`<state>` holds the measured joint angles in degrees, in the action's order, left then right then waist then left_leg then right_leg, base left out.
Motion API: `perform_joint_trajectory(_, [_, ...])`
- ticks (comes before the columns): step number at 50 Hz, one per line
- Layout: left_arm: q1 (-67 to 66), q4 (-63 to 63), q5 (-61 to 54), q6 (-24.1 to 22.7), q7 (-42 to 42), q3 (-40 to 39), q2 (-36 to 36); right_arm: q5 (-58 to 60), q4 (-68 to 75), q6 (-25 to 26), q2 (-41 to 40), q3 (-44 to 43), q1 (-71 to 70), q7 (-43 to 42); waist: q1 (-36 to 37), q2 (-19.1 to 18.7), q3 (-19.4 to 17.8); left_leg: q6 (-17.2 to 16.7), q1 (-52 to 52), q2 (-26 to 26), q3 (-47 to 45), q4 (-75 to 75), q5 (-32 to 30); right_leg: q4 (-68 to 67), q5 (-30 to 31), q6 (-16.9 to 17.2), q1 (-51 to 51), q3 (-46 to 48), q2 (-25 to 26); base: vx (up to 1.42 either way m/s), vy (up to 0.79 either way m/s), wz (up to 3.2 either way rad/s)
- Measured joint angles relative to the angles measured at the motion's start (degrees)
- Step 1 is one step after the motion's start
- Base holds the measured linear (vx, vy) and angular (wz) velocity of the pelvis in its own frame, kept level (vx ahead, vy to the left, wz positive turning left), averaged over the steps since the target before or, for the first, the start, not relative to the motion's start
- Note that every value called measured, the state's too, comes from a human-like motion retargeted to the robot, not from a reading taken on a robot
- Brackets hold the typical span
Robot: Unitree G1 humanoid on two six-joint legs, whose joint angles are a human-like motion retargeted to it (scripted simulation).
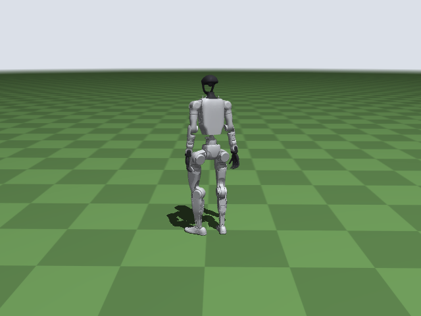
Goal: In place motions
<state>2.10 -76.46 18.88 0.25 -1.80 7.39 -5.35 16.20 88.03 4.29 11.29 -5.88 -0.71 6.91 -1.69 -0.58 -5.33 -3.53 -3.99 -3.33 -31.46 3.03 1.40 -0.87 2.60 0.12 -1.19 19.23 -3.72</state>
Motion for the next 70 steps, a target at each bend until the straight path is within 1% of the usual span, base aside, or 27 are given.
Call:
perform_joint_trajectory(3, [0.0, 0.16, 0.58, -0.67, 1.03, 1.94, -0.09, 1.86, 2.1, 1.1, 0.5, -0.73, 0.54, -1.56, -2.21, -0.01, 0.35, -1.48, 0.75, -2.8, -11.04, 0.66, -1.69, 0.43, -1.55, 0.38, -1.64, 6.62, -1.13, -0.2, 0.25, 3.08])
perform_joint_trajectory(8, [-1.42, -2.21, 3.51, -0.69, 4.38, 1.35, -0.98, 0.29, 5.21, 1.33, 0.18, -2.34, 2.62, -2.33, -2.56, 0.92, 1.98, 1.61, 2.25, -4.43, -19.92, 2.37, -7.94, 0.2, -4.3, 1.85, -4.38, 14.67, -2.86, -0.07, 0.31, 2.55])
perform_joint_trajectory(10, [-2.53, -4.29, 3.17, -0.41, 5.93, -0.07, -1.21, 0.07, 6.13, 1.72, -0.34, -3.26, 3.37, -2.11, -1.4, 0.89, 3.14, 1.16, 2.32, -4.2, -19.04, 2.17, -11.81, -0.16, -5.34, 2.66, -5.22, 17.55, -2.88, 0.04, 0.29, 1.82])
perform_joint_trajectory(12, [-3.45, -7.1, 1.83, 0.32, 6.94, -2.62, -1.36, -0.07, 6.33, 2.03, -0.78, -3.94, 3.74, -2.26, 0.05, 0.26, 3.92, -1.89, 2.62, -3.57, -17.02, 0.78, -10.52, -0.73, -6.41, 3.53, -6.21, 20.16, -2.26, 0.04, 0.36, 1.42])
perform_joint_trajectory(15, [-4.96, -12.08, -0.92, 1.94, 7.69, -7.42, -1.27, 0.26, 5.25, 2.04, -1.0, -4.61, 4.32, -2.94, 1.15, 0.17, 5.19, 2.62, 1.28, 0.21, -9.59, -2.49, -10.3, -2.07, -7.7, 5.17, -8.13, 24.29, -3.43, 0.11, 0.46, 1.21])
perform_joint_trajectory(18, [-6.19, -16.64, -3.34, 3.91, 7.69, -11.81, -1.68, 0.2, 3.1, 1.61, -1.47, -4.49, 4.2, -4.06, 2.4, -1.91, 4.61, 4.45, 1.5, 0.71, -7.11, -3.72, -10.18, -6.34, -6.67, 3.37, -9.74, 26.43, -4.13, 0.11, 0.48, 0.76])
perform_joint_trajectory(20, [-6.69, -17.83, -4.35, 4.73, 7.53, -12.5, -2.19, -1.08, 1.9, 0.76, -1.65, -4.64, 3.46, -4.9, 1.64, -4.54, 2.76, 5.25, 2.04, -0.07, 0.8, -4.04, -10.12, -12.65, -4.25, 0.99, -10.17, 26.4, -5.33, -0.02, 0.43, 1.37])
perform_joint_trajectory(21, [-7.16, -17.67, -3.89, 4.92, 7.03, -12.45, -2.52, -1.51, 1.37, 0.3, -1.69, -4.52, 3.28, -4.98, 0.53, -6.04, 2.14, 5.14, 2.16, -1.64, 1.1, -3.65, -10.4, -17.31, -3.92, -1.4, -9.62, 26.2, -6.27, 0.02, 0.46, 1.9])
perform_joint_trajectory(23, [-8.29, -16.8, -1.86, 5.27, 6.07, -12.37, -3.22, -1.8, 0.41, -0.21, -1.86, -4.1, 3.4, -4.88, -1.08, -8.31, 1.99, 5.07, 2.12, -3.53, 3.14, -3.19, -10.56, -26.99, -4.44, -6.45, -6.72, 23.12, -7.95, 0.11, 0.36, 1.76])
perform_joint_trajectory(24, [-8.65, -16.14, -0.55, 5.4, 5.61, -12.19, -3.62, -1.85, 0.16, -0.17, -1.98, -3.93, 3.45, -4.75, -0.92, -8.64, 2.32, 5.25, 1.96, -3.51, 4.11, -3.18, -10.51, -30.49, -4.58, -7.09, -4.53, 19.41, -8.07, 0.13, 0.26, 1.28])
perform_joint_trajectory(25, [-8.88, -15.45, 0.76, 5.53, 5.14, -11.93, -4.03, -1.93, 0.01, -0.03, -2.12, -3.8, 3.45, -4.61, -0.36, -8.66, 2.72, 5.54, 1.77, -3.16, 4.89, -3.26, -10.44, -33.27, -4.51, -6.75, -2.21, 14.93, -7.85, 0.09, 0.25, 1.14])
perform_joint_trajectory(27, [-8.4, -14.33, 1.98, 5.48, 5.07, -11.33, -4.73, -2.26, -0.34, 0.18, -2.57, -3.65, 3.19, -4.15, 0.21, -8.35, 1.79, 6.22, 1.92, -2.55, 6.38, -3.2, -10.7, -35.52, -4.46, -4.69, 2.54, 0.58, -2.07, 0.03, 0.2, 1.34])
perform_joint_trajectory(29, [-7.99, -13.18, 1.54, 5.01, 5.26, -10.99, -5.1, -2.22, -1.07, 0.0, -2.99, -2.9, 3.14, -3.62, -0.09, -7.9, 0.82, 6.56, 2.04, -1.98, 8.85, -2.63, -10.51, -34.26, -5.82, -2.92, 4.32, -9.12, 3.21, -0.01, 0.13, 1.48])
perform_joint_trajectory(34, [-7.13, -10.51, 0.42, 4.24, 2.04, -11.39, -5.41, 2.0, -3.1, -0.6, -3.81, -0.83, 3.45, -2.92, -2.23, -4.55, 0.37, 7.39, 1.89, 2.2, 14.51, -1.89, -10.28, -21.12, -9.53, 1.29, 4.21, -20.64, 6.69, 0.08, 0.08, 1.59])
perform_joint_trajectory(36, [-6.54, -9.58, 1.65, 4.11, 0.75, -11.21, -5.73, 4.25, -3.25, -0.88, -3.89, -0.62, 3.55, -2.87, -2.69, -2.0, 0.04, 7.81, 2.57, 5.42, 16.49, -1.99, -10.2, -14.79, -9.19, 3.79, 3.96, -22.88, 6.0, 0.12, 0.05, 1.47])
perform_joint_trajectory(37, [-6.34, -9.23, 2.29, 3.9, 0.74, -10.85, -5.9, 5.01, -3.11, -0.99, -3.84, -0.5, 3.71, -2.97, -2.55, -0.69, -0.01, 8.0, 2.96, 7.02, 17.3, -2.05, -10.11, -11.9, -6.79, 4.14, 3.96, -23.57, 5.47, 0.14, 0.05, 1.18])
perform_joint_trajectory(38, [-6.11, -9.0, 2.9, 3.65, 1.09, -10.41, -6.16, 5.62, -2.79, -1.04, -3.79, -0.43, 3.84, -3.09, -2.24, 0.56, -0.05, 8.12, 3.4, 8.45, 18.08, -2.18, -10.01, -9.82, -1.07, 2.3, 4.14, -24.04, 4.9, 0.13, 0.03, 0.82])
perform_joint_trajectory(40, [-4.76, -8.97, 3.86, 3.36, 1.29, -8.87, -7.07, 6.96, -1.67, -0.73, -3.89, -0.81, 3.45, -3.04, 0.83, 1.5, 0.42, 8.0, 3.0, 8.79, 17.81, -2.37, -9.81, -13.01, -3.13, 2.57, 4.78, -29.24, 6.11, 0.11, 0.02, 0.37])
perform_joint_trajectory(42, [-3.86, -8.86, 4.49, 3.48, 0.8, -6.75, -7.54, 7.83, -1.25, -0.24, -3.88, -1.97, 3.75, -2.96, 0.53, 1.68, 0.6, 8.08, 2.45, 9.25, 19.24, -2.15, -9.92, -12.3, -2.68, 3.38, 4.58, -20.03, 3.24, 0.13, 0.02, 0.88])
perform_joint_trajectory(45, [-2.22, -9.11, 5.08, 3.69, 0.78, -4.73, -7.68, 8.05, -0.56, -0.59, -4.05, -3.39, 4.2, -4.01, 0.06, 1.99, 0.28, 8.23, 2.16, 9.7, 19.89, -2.21, -9.79, -10.2, -2.58, 4.12, 3.13, -18.72, 2.31, 0.04, -0.01, 0.6])
perform_joint_trajectory(50, [-1.12, -8.65, 5.85, 2.67, 1.25, -1.8, -7.43, 7.0, 1.94, -2.01, -4.19, -4.37, 4.78, -3.96, -2.09, 1.44, 0.2, 8.62, 1.11, 8.67, 17.7, -2.75, -9.24, -8.6, -1.0, 4.95, 4.54, -20.53, 3.29, 0.01, -0.07, -0.39])
perform_joint_trajectory(55, [-0.2, -8.47, 7.76, 2.59, 0.39, 1.25, -8.42, 3.33, 3.79, -2.23, -3.97, -4.49, 4.5, -2.31, -2.09, 1.83, -2.02, 8.66, 2.5, 6.45, 6.19, -3.94, -7.33, -6.93, 0.36, 5.08, 6.46, -25.21, 4.89, -0.12, -0.15, -1.99])
perform_joint_trajectory(57, [-0.27, -8.82, 8.2, 2.85, 0.05, 2.31, -8.92, 1.35, 4.11, -2.38, -3.75, -4.99, 4.5, -2.1, -2.65, 1.64, -2.51, 8.79, 3.24, 5.43, 1.9, -4.26, -6.25, -6.02, -1.12, 4.23, 6.49, -17.36, 3.17, -0.13, -0.24, -2.38])
perform_joint_trajectory(60, [-1.5, -9.2, 9.29, 3.26, 0.51, 2.43, -8.94, -0.94, 4.29, -2.25, -3.05, -5.91, 4.5, -2.04, -6.44, 0.58, -2.09, 8.92, 3.72, 3.79, -1.37, -4.7, -4.95, -5.34, -2.95, 4.83, 5.29, 3.23, -1.33, -0.06, -0.19, -1.86])
perform_joint_trajectory(63, [-4.05, -9.2, 9.89, 3.37, 1.72, 0.8, -7.73, -2.18, 3.97, -2.22, -1.86, -6.0, 4.22, -2.63, -7.0, -0.64, -0.86, 8.61, 4.56, 1.85, -7.48, -5.02, -3.0, -5.23, -2.18, 2.81, 2.99, 21.13, -3.84, -0.02, -0.22, -2.77])
perform_joint_trajectory(65, [-5.68, -9.27, 9.73, 3.42, 2.06, -0.43, -6.81, -3.19, 3.69, -2.3, -1.18, -5.92, 3.75, -3.09, -6.3, -1.06, -0.21, 8.24, 5.58, 1.07, -12.26, -5.12, -1.48, -5.95, -1.7, 1.17, 2.14, 25.61, -3.97, 0.01, -0.15, -3.28])
perform_joint_trajectory(70, [-8.14, -9.92, 8.72, 3.91, 2.71, -2.72, -5.09, -7.42, 3.73, -3.5, -0.66, -5.55, 2.34, -3.88, -6.4, -2.11, 1.19, 6.34, 7.83, -1.2, -20.14, -3.3, 2.04, -9.7, -1.62, -0.65, 0.95, 26.83, -4.6, 0.04, -0.26, -2.65])
